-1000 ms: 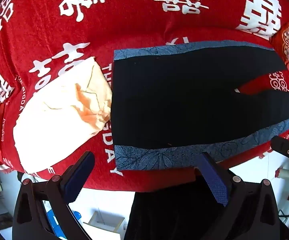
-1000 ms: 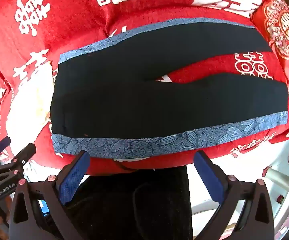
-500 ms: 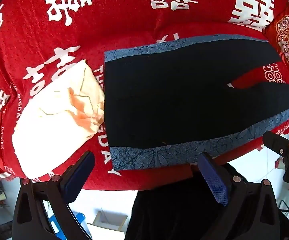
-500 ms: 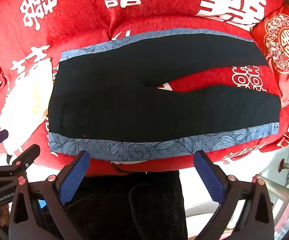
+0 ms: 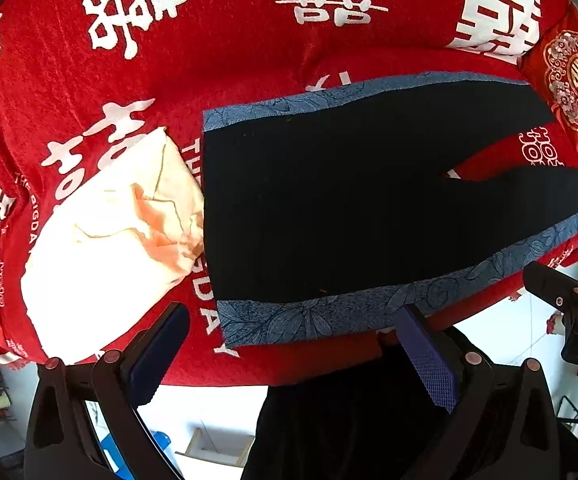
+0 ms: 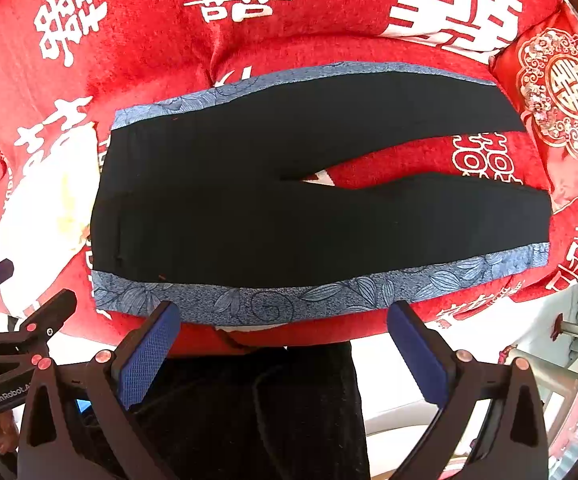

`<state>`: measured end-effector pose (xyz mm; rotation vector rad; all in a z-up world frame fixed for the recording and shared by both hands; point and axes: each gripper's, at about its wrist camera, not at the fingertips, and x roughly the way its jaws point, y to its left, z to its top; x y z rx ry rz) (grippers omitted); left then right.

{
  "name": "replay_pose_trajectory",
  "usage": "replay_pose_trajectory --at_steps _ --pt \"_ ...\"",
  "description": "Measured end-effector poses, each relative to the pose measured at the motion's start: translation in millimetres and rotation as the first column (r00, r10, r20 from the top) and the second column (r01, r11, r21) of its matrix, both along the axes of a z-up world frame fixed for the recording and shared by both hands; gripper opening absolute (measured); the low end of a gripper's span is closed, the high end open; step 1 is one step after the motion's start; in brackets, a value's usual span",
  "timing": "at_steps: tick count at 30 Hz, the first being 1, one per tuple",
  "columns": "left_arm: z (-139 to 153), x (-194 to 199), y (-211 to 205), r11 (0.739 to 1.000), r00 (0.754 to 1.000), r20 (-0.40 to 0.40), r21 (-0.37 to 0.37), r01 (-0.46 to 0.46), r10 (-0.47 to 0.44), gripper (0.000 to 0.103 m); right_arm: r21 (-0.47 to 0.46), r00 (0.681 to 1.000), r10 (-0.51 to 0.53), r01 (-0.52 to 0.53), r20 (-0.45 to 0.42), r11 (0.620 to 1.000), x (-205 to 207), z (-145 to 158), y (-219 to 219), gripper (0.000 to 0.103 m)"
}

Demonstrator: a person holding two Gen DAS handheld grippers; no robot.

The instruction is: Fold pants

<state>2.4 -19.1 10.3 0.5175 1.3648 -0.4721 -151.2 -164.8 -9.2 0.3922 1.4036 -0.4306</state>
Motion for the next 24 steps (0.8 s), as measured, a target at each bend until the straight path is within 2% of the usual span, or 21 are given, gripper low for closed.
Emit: replay_pose_trajectory --at_steps 24 --pt "5.0 3.1 11.3 1.000 1.000 0.016 -0.006 -0.019 0.020 0.103 -0.022 1.000 0.007 -0.007 0.006 1.000 -1.6 5.5 9.6 0.103"
